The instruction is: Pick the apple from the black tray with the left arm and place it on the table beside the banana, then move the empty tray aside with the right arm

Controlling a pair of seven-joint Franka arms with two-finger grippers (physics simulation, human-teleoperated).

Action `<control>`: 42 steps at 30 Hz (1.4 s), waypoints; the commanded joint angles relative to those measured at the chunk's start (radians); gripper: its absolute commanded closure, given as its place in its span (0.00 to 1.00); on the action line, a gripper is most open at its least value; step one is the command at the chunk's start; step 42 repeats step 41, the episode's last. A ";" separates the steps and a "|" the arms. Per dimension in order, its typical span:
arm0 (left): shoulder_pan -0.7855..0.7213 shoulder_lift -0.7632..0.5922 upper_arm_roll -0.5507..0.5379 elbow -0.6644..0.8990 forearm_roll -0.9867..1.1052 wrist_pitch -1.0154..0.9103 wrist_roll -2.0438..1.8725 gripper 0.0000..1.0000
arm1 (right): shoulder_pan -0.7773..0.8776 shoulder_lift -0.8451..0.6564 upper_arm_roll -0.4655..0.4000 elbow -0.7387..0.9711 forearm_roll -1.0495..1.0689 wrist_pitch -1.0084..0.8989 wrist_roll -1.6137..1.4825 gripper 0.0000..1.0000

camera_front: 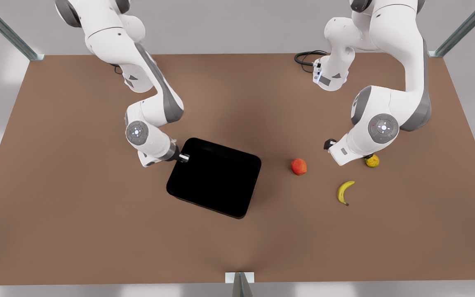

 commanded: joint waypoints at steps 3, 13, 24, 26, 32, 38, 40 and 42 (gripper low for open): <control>0.000 0.001 0.000 0.006 0.001 -0.001 -0.005 0.00 | -0.019 0.001 -0.051 0.017 -0.132 -0.101 -0.554 1.00; 0.000 0.003 0.000 0.006 0.001 -0.001 -0.005 0.00 | -0.328 0.122 -0.196 0.115 -0.121 -0.084 -1.152 1.00; 0.000 0.003 0.000 0.006 0.001 -0.001 -0.005 0.00 | -0.452 0.327 -0.189 0.243 -0.067 -0.067 -1.280 1.00; 0.000 0.003 0.000 0.007 0.001 -0.001 -0.005 0.00 | -0.452 0.332 -0.189 0.243 -0.067 -0.053 -1.280 1.00; 0.003 0.006 0.003 0.035 -0.015 -0.007 0.005 0.00 | -0.444 0.329 -0.186 0.244 -0.018 -0.062 -1.252 0.00; 0.005 0.007 0.003 0.035 -0.015 -0.007 -0.001 0.00 | -0.219 0.047 -0.158 0.562 -0.225 -0.639 -0.715 0.00; 0.005 0.006 0.003 0.036 -0.013 -0.007 0.001 0.00 | -0.219 0.042 -0.149 0.562 -0.224 -0.641 -0.718 0.00; 0.005 0.006 0.003 0.036 -0.013 -0.007 0.002 0.00 | -0.219 0.042 -0.150 0.562 -0.222 -0.639 -0.718 0.00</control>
